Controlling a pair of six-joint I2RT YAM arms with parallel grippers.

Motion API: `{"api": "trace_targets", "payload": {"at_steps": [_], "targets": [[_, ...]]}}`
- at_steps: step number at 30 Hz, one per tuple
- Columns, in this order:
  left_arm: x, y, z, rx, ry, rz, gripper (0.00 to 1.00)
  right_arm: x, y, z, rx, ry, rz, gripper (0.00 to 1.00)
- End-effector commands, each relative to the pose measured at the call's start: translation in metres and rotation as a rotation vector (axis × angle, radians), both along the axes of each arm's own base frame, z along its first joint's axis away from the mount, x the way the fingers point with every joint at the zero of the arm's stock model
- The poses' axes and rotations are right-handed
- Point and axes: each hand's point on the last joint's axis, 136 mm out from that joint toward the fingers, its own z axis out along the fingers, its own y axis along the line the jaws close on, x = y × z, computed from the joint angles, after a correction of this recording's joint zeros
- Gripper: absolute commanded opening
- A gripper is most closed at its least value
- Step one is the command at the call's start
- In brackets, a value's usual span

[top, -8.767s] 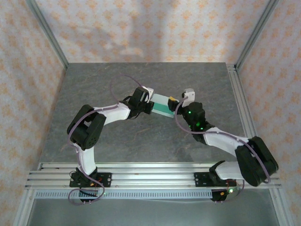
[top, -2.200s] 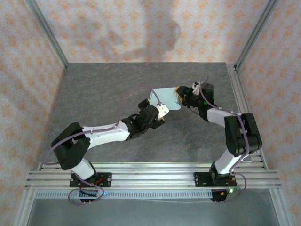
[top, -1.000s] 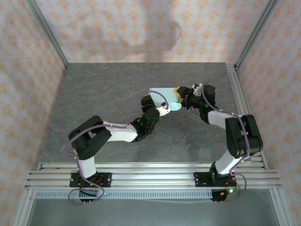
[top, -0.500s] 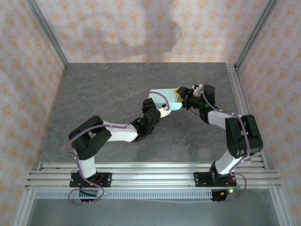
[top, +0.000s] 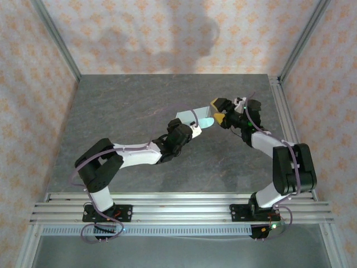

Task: Fold the paper box

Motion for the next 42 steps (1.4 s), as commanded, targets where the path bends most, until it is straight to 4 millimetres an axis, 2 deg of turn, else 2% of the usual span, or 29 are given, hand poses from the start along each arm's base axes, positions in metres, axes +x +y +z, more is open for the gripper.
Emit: {"api": "trace_targets", "payload": {"at_steps": [1, 5, 11, 16, 22, 30, 33, 36, 42], "targets": [[-0.017, 0.008, -0.003, -0.074, 0.203, 0.003, 0.43, -0.001, -0.028, 0.008, -0.097, -0.055, -0.068, 0.82], [-0.037, 0.014, -0.018, -0.073, 0.406, -0.005, 0.43, -0.008, -0.043, 0.012, -0.212, -0.102, -0.080, 0.82], [-0.061, 0.019, -0.037, -0.010, 0.680, -0.036, 0.44, -0.019, -0.046, 0.020, -0.390, -0.176, -0.014, 0.82], [-0.074, 0.021, -0.042, 0.054, 0.808, -0.041, 0.44, -0.024, -0.048, 0.023, -0.481, -0.194, 0.027, 0.82], [-0.095, 0.016, -0.030, 0.067, 0.947, -0.096, 0.44, -0.030, -0.044, 0.022, -0.522, -0.210, 0.084, 0.82], [-0.105, 0.023, -0.028, 0.132, 1.021, -0.102, 0.43, -0.047, -0.034, 0.029, -0.629, -0.299, 0.219, 0.82], [-0.103, 0.029, -0.042, 0.191, 1.051, -0.074, 0.43, -0.058, -0.026, 0.033, -0.687, -0.377, 0.292, 0.80], [-0.101, 0.030, -0.048, 0.221, 1.075, -0.058, 0.44, -0.068, -0.016, 0.038, -0.702, -0.440, 0.361, 0.80], [-0.095, 0.024, -0.046, 0.217, 1.062, -0.073, 0.54, -0.085, 0.001, 0.033, -0.770, -0.507, 0.458, 0.80]]}}
